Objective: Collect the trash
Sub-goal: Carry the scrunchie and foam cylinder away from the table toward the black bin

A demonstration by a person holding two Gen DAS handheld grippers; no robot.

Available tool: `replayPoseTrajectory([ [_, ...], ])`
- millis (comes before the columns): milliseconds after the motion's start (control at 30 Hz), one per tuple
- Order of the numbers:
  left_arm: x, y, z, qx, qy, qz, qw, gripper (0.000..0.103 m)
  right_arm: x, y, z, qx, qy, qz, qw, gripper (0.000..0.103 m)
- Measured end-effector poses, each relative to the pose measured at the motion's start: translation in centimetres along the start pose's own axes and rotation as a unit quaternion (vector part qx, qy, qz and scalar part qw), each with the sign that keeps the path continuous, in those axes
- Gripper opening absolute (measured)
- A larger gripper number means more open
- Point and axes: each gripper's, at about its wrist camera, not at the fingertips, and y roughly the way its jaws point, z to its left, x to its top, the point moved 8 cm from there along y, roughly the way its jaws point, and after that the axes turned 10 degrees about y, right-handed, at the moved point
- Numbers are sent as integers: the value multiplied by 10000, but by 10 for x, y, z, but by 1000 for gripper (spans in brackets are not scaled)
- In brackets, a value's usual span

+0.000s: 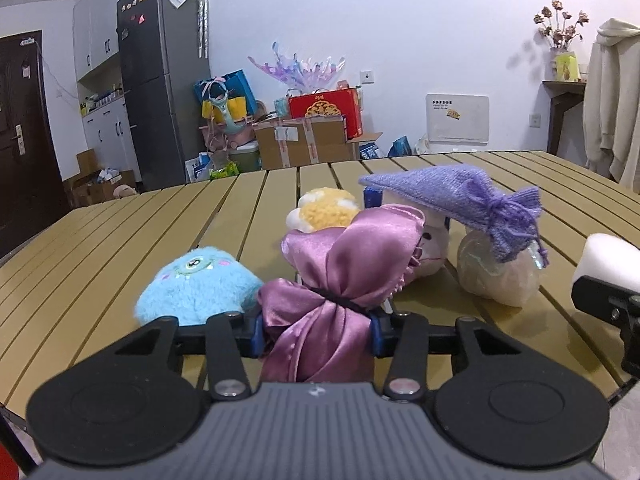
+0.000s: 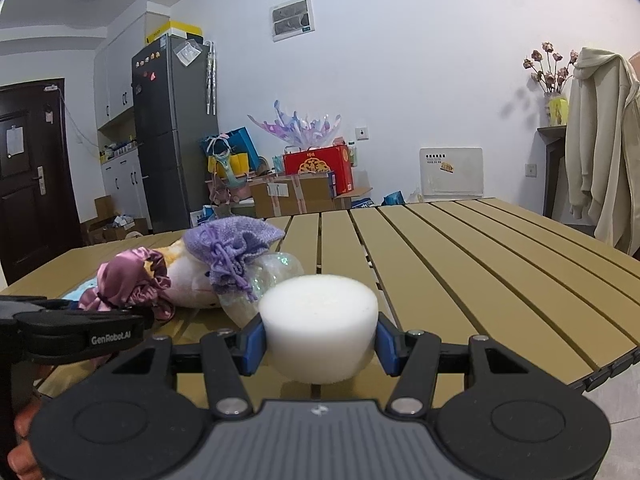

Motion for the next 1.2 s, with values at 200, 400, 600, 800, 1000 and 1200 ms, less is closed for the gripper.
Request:
replayPoseTrajectory([
  [200,4,-19,5,-107,-16,-199,9997,46,3,-11,-3,30,-20,-95,9999,54],
  [400,9,-39,7,-212,-156,-335,9991,45,5,-21,0,95,-112,-140,9998,54],
  [600,7,-60,9,-427,-209,-368,9982,45,7,-35,1,139,-147,-206,9996,54],
  [800,-1,-88,13,-505,-275,-400,9975,45,5,-56,10,163,-262,-270,9992,54],
  [1000,-11,-116,17,-473,-148,-481,9976,45,-5,-79,15,196,-221,-283,9992,54],
  [1200,-32,-138,19,-545,-206,-394,9975,45,-29,-103,12,157,-141,-104,9997,54],
])
